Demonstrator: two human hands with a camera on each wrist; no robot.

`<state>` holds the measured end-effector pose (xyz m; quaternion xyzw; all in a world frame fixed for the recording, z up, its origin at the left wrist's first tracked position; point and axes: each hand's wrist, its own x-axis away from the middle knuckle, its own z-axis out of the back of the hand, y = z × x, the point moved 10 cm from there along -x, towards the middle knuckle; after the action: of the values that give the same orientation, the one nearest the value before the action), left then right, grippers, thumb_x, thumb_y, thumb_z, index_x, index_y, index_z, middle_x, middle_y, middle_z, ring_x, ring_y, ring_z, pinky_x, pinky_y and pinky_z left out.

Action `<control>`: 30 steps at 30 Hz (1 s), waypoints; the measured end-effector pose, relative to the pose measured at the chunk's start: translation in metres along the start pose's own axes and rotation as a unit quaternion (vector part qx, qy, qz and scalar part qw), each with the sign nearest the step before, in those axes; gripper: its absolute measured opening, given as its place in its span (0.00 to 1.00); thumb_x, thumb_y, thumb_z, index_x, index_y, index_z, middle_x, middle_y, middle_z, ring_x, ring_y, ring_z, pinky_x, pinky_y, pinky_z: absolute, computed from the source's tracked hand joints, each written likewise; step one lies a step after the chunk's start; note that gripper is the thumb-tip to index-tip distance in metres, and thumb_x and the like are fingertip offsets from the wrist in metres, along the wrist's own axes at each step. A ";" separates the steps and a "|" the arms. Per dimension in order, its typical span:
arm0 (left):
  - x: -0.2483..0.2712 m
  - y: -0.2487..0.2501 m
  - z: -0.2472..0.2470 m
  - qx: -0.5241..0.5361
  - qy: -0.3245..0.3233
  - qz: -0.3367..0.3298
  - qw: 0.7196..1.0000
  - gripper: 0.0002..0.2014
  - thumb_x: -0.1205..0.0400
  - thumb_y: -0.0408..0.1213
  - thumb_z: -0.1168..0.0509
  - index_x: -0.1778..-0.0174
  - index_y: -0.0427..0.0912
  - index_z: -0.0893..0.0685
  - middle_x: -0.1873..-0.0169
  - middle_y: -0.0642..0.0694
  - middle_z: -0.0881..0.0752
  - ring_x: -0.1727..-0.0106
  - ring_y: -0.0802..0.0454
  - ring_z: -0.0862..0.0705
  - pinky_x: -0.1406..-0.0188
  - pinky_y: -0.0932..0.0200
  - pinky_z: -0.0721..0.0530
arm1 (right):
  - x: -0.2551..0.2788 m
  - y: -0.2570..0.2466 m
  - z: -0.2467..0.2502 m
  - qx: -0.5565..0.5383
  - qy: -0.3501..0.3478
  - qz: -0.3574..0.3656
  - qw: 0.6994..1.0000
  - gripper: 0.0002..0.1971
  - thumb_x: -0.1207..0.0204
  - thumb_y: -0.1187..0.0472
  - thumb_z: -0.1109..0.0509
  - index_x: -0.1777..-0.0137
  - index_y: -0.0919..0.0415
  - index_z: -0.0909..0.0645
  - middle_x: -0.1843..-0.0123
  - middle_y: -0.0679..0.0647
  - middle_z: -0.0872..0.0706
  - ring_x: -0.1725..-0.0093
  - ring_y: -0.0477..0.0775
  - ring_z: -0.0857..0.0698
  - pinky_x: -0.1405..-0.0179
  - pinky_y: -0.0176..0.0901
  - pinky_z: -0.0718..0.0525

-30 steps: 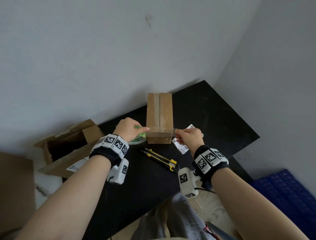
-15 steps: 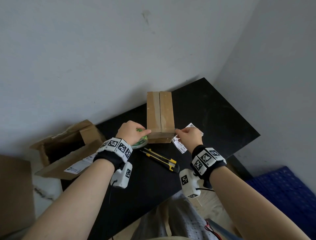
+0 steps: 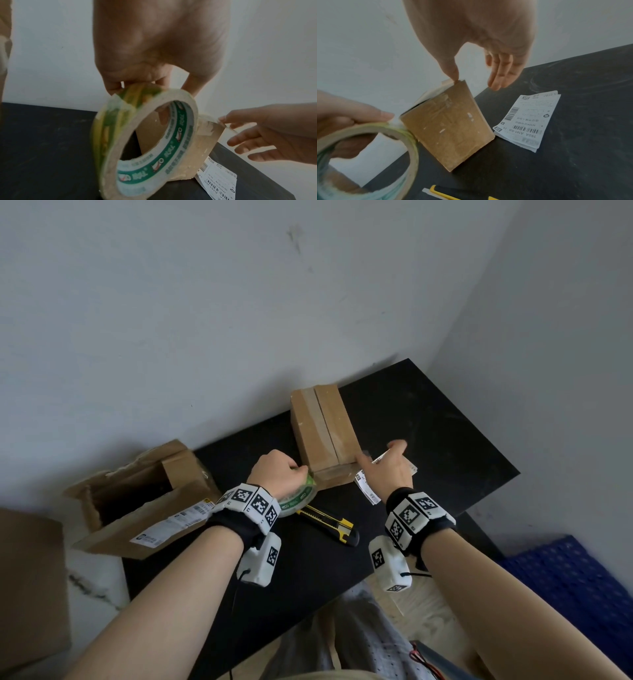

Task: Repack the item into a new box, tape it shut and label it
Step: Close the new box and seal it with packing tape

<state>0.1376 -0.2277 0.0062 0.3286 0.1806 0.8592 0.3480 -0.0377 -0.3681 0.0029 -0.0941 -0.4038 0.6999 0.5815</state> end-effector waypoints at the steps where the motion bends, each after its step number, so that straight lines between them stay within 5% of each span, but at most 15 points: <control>1: 0.000 -0.001 0.000 0.001 -0.001 0.001 1.000 0.14 0.19 0.49 0.37 0.57 0.44 0.11 0.63 0.47 0.12 0.60 0.53 0.14 0.59 0.57 0.17 | 0.002 -0.003 0.002 0.009 0.006 0.010 1.000 0.30 0.24 0.48 0.31 0.31 0.65 0.36 0.42 0.59 0.21 0.48 0.57 0.20 0.53 0.48 0.21; 4: 0.001 -0.005 -0.002 0.030 -0.008 0.002 0.999 0.14 0.18 0.49 0.38 0.54 0.44 0.12 0.60 0.47 0.12 0.57 0.53 0.15 0.56 0.57 0.18 | 0.016 -0.038 0.005 0.091 0.044 0.168 0.981 0.29 0.23 0.57 0.33 0.24 0.63 0.36 0.27 0.59 0.28 0.29 0.57 0.27 0.30 0.48 0.27; 7: 0.003 -0.007 -0.005 0.075 -0.026 0.004 0.997 0.11 0.19 0.45 0.37 0.54 0.45 0.12 0.59 0.47 0.12 0.56 0.52 0.15 0.54 0.56 0.18 | 0.059 -0.084 -0.032 0.215 -0.025 0.397 0.892 0.26 0.21 0.63 0.39 0.22 0.60 0.35 0.20 0.56 0.34 0.20 0.55 0.37 0.18 0.49 0.46; 9: 0.005 -0.011 -0.003 0.090 -0.024 0.013 0.996 0.11 0.19 0.42 0.39 0.57 0.42 0.12 0.59 0.45 0.13 0.55 0.50 0.15 0.54 0.54 0.20 | 0.076 -0.086 -0.062 0.283 -0.096 0.451 0.841 0.29 0.19 0.61 0.41 0.19 0.59 0.41 0.17 0.56 0.42 0.17 0.54 0.46 0.18 0.48 0.53; 14: 0.006 -0.030 -0.005 0.151 -0.035 0.038 0.987 0.11 0.20 0.38 0.39 0.59 0.36 0.14 0.57 0.38 0.14 0.52 0.42 0.15 0.43 0.42 0.19 | 0.069 -0.064 -0.085 0.378 -0.137 0.440 0.803 0.35 0.19 0.56 0.40 0.17 0.53 0.53 0.15 0.56 0.54 0.16 0.55 0.56 0.17 0.50 0.54; 19: 0.009 -0.031 -0.002 0.173 -0.040 -0.003 0.984 0.08 0.19 0.41 0.34 0.59 0.42 0.13 0.58 0.42 0.13 0.52 0.47 0.14 0.48 0.49 0.17 | 0.065 -0.054 -0.087 0.407 -0.139 0.436 0.791 0.37 0.20 0.59 0.40 0.17 0.48 0.58 0.15 0.55 0.60 0.16 0.55 0.59 0.18 0.49 0.58; 25: 0.012 -0.028 0.011 0.006 -0.008 -0.047 0.999 0.15 0.19 0.49 0.35 0.44 0.43 0.13 0.54 0.47 0.13 0.51 0.52 0.16 0.55 0.59 0.21 | 0.061 -0.051 -0.092 0.416 -0.150 0.430 0.787 0.39 0.21 0.62 0.40 0.17 0.47 0.61 0.15 0.54 0.62 0.17 0.53 0.61 0.19 0.46 0.59; 30: 0.001 -0.041 0.003 -0.080 -0.047 0.020 0.995 0.17 0.20 0.53 0.36 0.52 0.43 0.11 0.58 0.43 0.13 0.55 0.48 0.15 0.52 0.51 0.17 | 0.061 -0.053 -0.091 0.418 -0.153 0.430 0.785 0.39 0.21 0.63 0.41 0.17 0.48 0.60 0.15 0.54 0.62 0.17 0.52 0.61 0.20 0.45 0.60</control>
<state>0.1585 -0.1986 -0.0132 0.3436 0.0881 0.8611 0.3643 0.0375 -0.2721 -0.0006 0.1021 -0.0734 0.9831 0.1330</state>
